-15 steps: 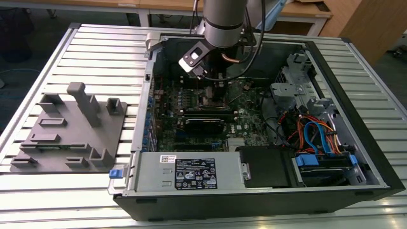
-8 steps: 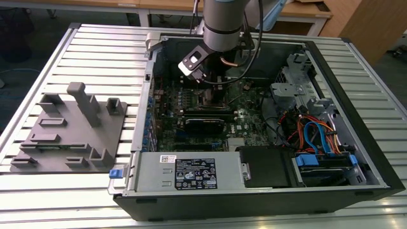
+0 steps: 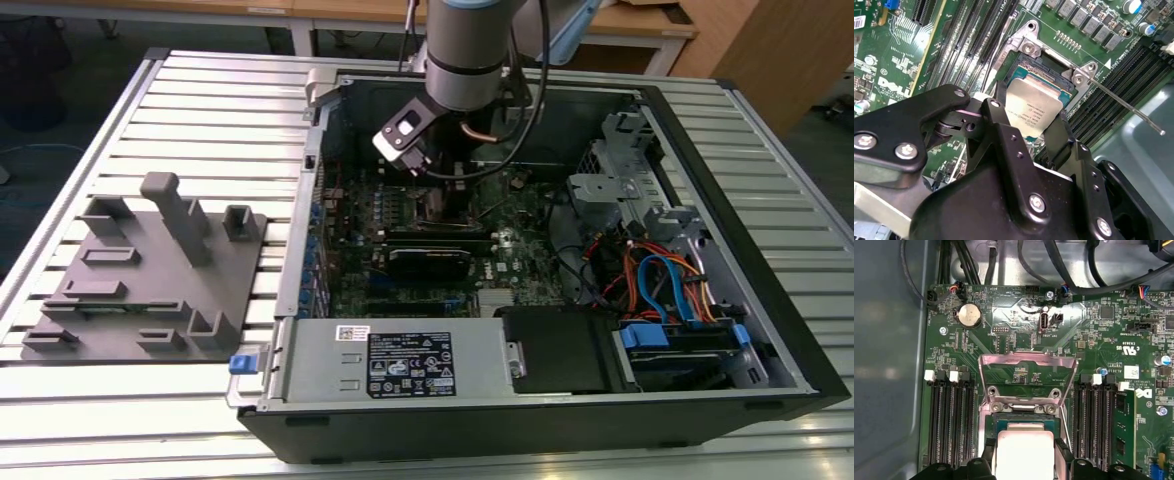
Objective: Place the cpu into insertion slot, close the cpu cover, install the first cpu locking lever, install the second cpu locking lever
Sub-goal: 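Place the cpu into insertion slot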
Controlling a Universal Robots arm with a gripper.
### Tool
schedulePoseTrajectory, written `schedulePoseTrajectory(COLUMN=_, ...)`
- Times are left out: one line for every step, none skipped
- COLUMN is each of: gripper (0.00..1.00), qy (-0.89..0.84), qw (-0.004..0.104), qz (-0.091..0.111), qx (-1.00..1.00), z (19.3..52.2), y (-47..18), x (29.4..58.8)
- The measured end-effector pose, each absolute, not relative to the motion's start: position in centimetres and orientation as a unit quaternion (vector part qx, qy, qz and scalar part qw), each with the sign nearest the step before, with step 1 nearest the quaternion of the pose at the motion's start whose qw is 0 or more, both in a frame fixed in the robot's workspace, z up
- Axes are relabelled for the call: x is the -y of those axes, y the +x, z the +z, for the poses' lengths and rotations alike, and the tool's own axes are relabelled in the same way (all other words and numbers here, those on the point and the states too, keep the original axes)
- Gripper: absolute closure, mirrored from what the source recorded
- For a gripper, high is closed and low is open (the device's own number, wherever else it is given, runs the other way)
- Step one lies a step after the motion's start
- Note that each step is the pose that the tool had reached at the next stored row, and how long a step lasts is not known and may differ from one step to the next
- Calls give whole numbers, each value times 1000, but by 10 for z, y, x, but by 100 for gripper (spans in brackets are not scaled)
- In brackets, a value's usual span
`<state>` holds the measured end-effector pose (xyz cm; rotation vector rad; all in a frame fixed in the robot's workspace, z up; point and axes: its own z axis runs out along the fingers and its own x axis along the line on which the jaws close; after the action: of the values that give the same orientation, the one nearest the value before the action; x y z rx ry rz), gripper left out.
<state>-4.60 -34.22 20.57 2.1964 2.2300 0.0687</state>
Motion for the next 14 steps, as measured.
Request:
schedulePoseTrajectory(gripper=46, qy=702, qw=5, qz=22, qx=-712, z=205, y=-46, x=342)
schedulePoseTrajectory(gripper=46, qy=702, qw=5, qz=22, qx=-712, z=205, y=-46, x=342)
schedulePoseTrajectory(gripper=46, qy=702, qw=5, qz=22, qx=-712, z=204, y=-46, x=342)
schedulePoseTrajectory(gripper=46, qy=702, qw=5, qz=22, qx=-712, z=204, y=-46, x=342)
schedulePoseTrajectory(gripper=46, qy=702, qw=5, qz=22, qx=-712, z=203, y=-46, x=342)
schedulePoseTrajectory(gripper=46, qy=702, qw=5, qz=22, qx=-712, z=203, y=-46, x=342)
schedulePoseTrajectory(gripper=46, qy=702, qw=5, qz=22, qx=-712, z=202, y=-46, x=341)
schedulePoseTrajectory(gripper=46, qy=702, qw=5, qz=22, qx=-712, z=201, y=-46, x=341)
schedulePoseTrajectory(gripper=46, qy=703, qw=5, qz=22, qx=-711, z=201, y=-47, x=341)
schedulePoseTrajectory(gripper=46, qy=703, qw=5, qz=22, qx=-711, z=200, y=-47, x=341)
schedulePoseTrajectory(gripper=46, qy=703, qw=5, qz=22, qx=-711, z=200, y=-47, x=341)
schedulePoseTrajectory(gripper=46, qy=704, qw=5, qz=22, qx=-710, z=199, y=-47, x=341)
schedulePoseTrajectory(gripper=46, qy=704, qw=6, qz=22, qx=-710, z=198, y=-47, x=340)
schedulePoseTrajectory(gripper=46, qy=704, qw=6, qz=22, qx=-710, z=198, y=-47, x=340)
